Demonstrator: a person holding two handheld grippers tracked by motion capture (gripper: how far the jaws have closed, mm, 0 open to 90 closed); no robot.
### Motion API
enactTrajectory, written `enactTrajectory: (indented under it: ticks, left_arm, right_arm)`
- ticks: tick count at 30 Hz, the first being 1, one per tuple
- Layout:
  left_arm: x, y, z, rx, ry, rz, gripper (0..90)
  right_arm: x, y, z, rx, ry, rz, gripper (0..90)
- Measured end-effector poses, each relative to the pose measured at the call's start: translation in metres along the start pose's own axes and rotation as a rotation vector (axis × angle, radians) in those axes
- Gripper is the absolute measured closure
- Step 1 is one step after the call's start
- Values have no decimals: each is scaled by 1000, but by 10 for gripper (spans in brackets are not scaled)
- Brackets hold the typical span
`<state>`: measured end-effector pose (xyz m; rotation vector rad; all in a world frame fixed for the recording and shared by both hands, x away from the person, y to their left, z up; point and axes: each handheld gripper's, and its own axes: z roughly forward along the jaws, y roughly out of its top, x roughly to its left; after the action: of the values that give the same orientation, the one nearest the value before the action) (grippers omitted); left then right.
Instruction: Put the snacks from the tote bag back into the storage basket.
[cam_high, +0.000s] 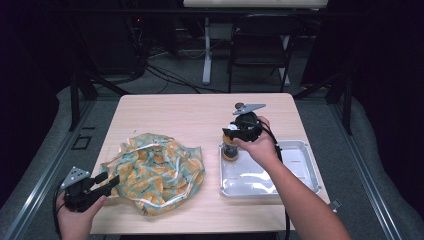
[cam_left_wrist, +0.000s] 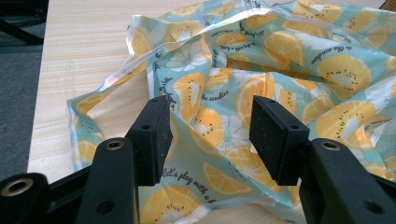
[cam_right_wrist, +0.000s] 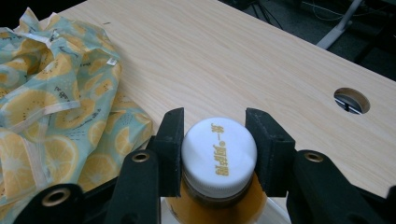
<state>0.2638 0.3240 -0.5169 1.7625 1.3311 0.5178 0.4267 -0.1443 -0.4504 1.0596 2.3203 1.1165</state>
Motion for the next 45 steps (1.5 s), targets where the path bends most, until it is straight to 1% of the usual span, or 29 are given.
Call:
enactTrajectory:
  ticks: [5,7,12,17,22,24,26,29,30,33,38,39,45]
  left_arm:
    - [1,0,0,-1,1,-1,486]
    - [1,1,-1,0,-1,-4,486]
    - [1,3,2,-1,-7,-6,486]
    - [2,5,6,-3,-13,-1,486]
    - [2,5,6,-2,-13,-3,486]
    - [2,5,6,-3,-13,-4,486]
    - [1,5,6,-2,-13,-2,486]
    - [2,4,5,0,-11,-4,486]
    - [2,4,5,-7,-10,-7,486]
    - [2,4,4,-6,-9,-5,486]
    - [2,3,3,-2,-8,-3,486]
    - [2,3,3,-1,-7,-4,486]
    - [1,3,2,-11,-7,-6,486]
  right_arm:
    - [-1,-2,1,-15,6,7,586]
    - [-1,-2,1,-16,6,8,586]
    - [-4,-2,1,-18,2,31,585]
    - [-4,-3,0,-15,-5,37,583]
    - [-4,-5,1,-37,-8,52,581]
    - [-3,-4,0,-35,-10,47,556]
    - [-3,-4,0,-32,2,56,518]
    - [-3,-3,-3,-37,-4,54,477]
    - [-3,-3,-4,-45,-7,57,466]
    - [-3,-3,-6,-50,-10,65,460]
    - [-4,-4,-8,-54,-12,61,456]
    - [-4,-4,-9,-53,-18,61,456]
    - [-4,-5,-16,-63,-23,60,453]
